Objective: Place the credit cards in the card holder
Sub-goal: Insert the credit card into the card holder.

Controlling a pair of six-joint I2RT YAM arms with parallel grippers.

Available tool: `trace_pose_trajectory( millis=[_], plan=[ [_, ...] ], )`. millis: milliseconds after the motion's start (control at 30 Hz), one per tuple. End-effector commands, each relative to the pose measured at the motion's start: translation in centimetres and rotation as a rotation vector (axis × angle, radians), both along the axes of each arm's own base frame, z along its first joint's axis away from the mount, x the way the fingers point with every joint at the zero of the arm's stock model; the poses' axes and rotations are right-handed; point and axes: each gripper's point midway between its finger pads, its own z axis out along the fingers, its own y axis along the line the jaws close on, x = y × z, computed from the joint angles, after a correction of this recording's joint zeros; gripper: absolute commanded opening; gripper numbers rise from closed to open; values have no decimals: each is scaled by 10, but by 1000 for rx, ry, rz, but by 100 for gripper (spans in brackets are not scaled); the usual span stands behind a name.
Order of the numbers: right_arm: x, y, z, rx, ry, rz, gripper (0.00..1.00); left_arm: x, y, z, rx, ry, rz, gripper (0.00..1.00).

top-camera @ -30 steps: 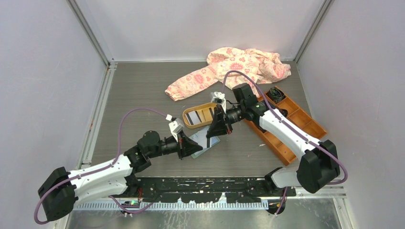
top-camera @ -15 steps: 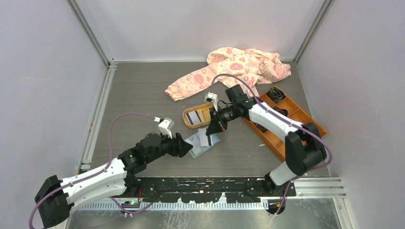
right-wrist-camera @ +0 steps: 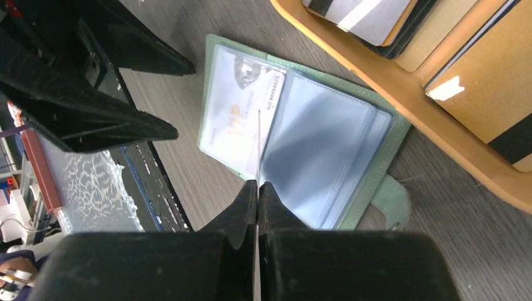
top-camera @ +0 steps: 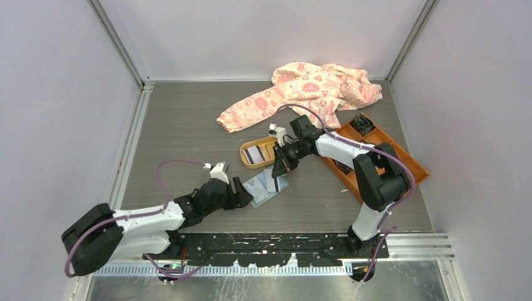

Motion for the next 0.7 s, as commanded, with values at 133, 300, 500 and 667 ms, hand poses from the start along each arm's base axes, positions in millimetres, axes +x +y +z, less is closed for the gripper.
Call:
trace_pose_trajectory(
  millis=[133,300,500,667],
  plan=[
    [16,6,3,9,-15,-34,1,21,-27,2,-73,31,52,65],
    [18,4,2,0,-16,-42,1,29,-10,-5,-42,17,138,62],
    [19,1,-7,-35,10,-48,1,39,1,6,-49,-66,159,59],
    [17,2,-9,-36,21,-47,1,46,-4,12,-70,-86,120,54]
  ],
)
